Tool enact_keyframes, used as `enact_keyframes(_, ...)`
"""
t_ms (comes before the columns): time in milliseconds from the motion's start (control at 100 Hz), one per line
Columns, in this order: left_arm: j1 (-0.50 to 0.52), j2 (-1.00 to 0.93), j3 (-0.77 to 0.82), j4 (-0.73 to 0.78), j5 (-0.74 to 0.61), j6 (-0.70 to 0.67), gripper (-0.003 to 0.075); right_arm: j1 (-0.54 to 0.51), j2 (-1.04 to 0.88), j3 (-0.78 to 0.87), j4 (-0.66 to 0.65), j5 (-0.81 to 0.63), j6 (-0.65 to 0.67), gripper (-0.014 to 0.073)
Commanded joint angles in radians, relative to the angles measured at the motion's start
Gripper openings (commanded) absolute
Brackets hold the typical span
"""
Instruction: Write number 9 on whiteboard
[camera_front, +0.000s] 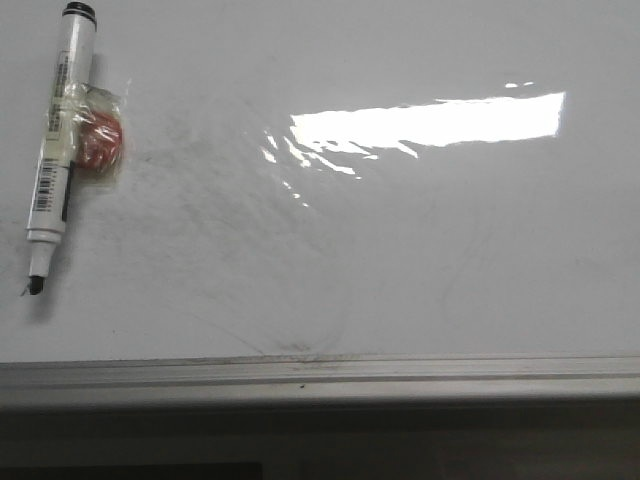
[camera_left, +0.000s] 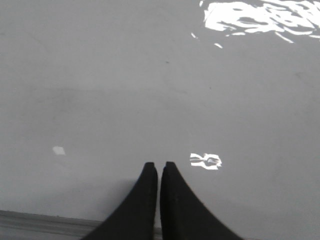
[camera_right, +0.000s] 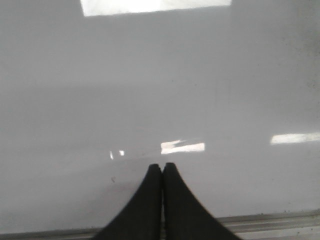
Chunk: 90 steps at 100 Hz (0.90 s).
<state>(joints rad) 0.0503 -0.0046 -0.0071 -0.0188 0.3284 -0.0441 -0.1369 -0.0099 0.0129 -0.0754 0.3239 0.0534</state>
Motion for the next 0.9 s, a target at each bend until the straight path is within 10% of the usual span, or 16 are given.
enact_keyframes(0, 0.002, -0.028, 0.041, -0.001, -0.066, -0.006, -0.002, -0.005, -0.022, 0.009, -0.004, -0.018, -0.012, -0.0069)
enact_keyframes(200, 0.002, -0.028, 0.041, -0.006, -0.226, -0.006, -0.002, -0.005, -0.022, 0.009, -0.004, -0.072, -0.012, -0.0069)
enact_keyframes(560, 0.002, -0.028, 0.041, -0.006, -0.439, -0.006, -0.002, -0.005, -0.022, 0.009, -0.004, -0.652, -0.012, -0.0069)
enact_keyframes(890, 0.002, -0.028, 0.041, -0.006, -0.453, -0.006, -0.002, -0.005, -0.022, 0.009, -0.004, -0.757, -0.004, -0.0069)
